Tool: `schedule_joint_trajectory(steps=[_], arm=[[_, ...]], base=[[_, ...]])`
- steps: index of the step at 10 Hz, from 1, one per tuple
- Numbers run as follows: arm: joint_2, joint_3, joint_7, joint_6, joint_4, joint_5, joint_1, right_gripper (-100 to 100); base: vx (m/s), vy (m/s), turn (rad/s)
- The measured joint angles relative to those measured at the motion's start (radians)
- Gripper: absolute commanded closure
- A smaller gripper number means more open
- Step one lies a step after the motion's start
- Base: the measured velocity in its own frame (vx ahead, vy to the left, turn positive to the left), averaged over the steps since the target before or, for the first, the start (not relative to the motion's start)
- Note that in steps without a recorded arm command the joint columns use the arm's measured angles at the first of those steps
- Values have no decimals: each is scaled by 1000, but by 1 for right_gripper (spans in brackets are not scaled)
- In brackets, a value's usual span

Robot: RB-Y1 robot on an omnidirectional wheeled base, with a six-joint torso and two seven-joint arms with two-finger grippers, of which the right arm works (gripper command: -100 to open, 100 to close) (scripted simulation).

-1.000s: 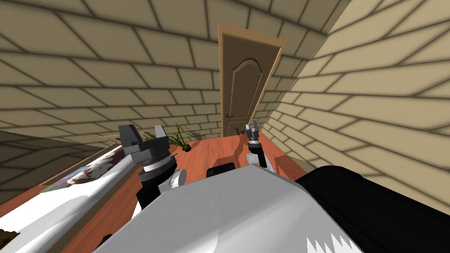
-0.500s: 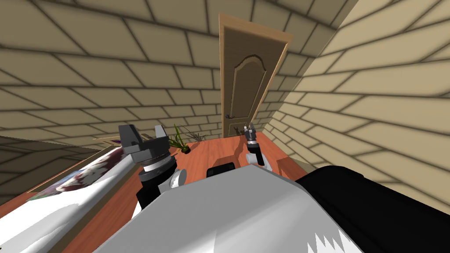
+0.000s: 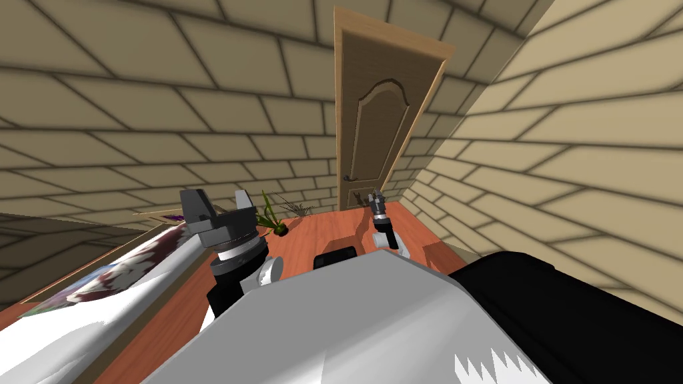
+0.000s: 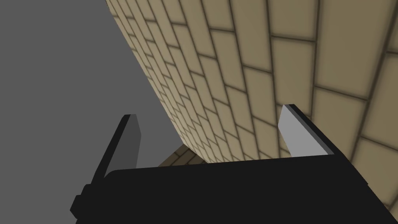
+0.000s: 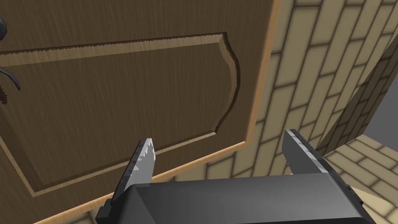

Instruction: Pull the door open

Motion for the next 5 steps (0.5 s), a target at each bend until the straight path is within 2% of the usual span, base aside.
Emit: schedule_joint_trajectory(steps=[5], arm=[[-29, -11, -28, -19, 109, 16, -34, -100]], base=[[97, 6, 1]])
